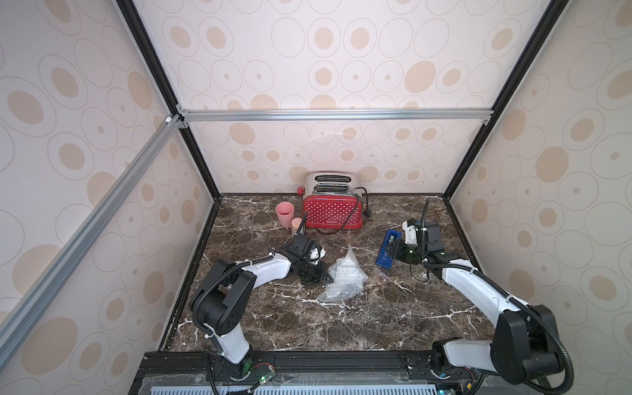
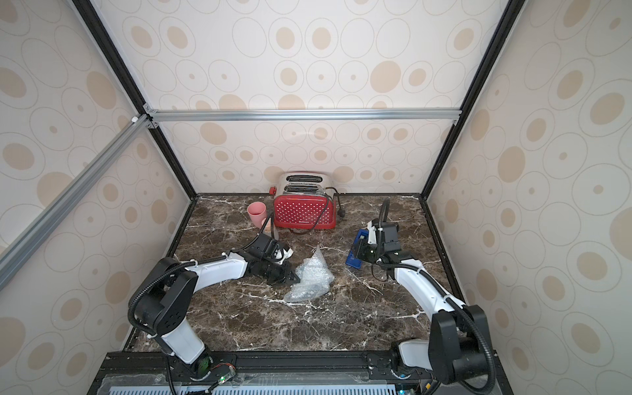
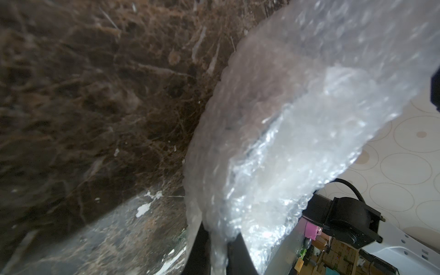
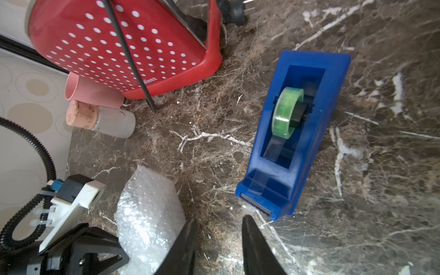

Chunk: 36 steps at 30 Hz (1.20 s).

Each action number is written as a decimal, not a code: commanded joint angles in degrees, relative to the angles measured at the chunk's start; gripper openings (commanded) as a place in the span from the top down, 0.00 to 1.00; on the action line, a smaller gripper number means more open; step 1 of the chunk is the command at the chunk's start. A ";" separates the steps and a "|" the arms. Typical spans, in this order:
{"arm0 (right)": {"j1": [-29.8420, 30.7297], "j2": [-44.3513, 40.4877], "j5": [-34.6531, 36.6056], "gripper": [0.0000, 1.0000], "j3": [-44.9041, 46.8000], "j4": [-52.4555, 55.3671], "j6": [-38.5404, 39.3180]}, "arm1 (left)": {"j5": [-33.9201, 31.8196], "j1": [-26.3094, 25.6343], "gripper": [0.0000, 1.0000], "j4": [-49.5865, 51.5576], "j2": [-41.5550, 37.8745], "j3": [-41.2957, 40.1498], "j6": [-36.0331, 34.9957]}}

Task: Wrap bowls in bubble wrap
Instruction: Tear off the tape using the Tape Cutter.

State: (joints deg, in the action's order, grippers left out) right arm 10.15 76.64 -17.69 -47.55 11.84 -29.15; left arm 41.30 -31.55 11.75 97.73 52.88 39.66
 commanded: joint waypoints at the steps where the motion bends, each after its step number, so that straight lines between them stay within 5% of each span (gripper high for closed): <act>1: -0.58 4.29 -2.25 0.65 -2.53 1.04 -2.63 | 0.57 -0.36 0.88 1.87 0.09 0.55 -0.42; 22: -6.36 18.38 -11.27 0.62 -4.62 -8.90 -11.12 | 0.70 -0.36 0.88 2.21 -0.33 0.55 -0.82; 36: -6.46 14.25 -12.28 0.82 -3.01 -7.89 -11.66 | 0.54 -0.40 0.88 2.23 -0.27 0.55 -0.77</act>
State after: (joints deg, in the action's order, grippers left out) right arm 3.77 93.12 -28.71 -51.29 3.25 -40.32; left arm 41.32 -31.55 11.97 97.73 52.88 39.64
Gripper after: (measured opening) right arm 0.186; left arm 0.123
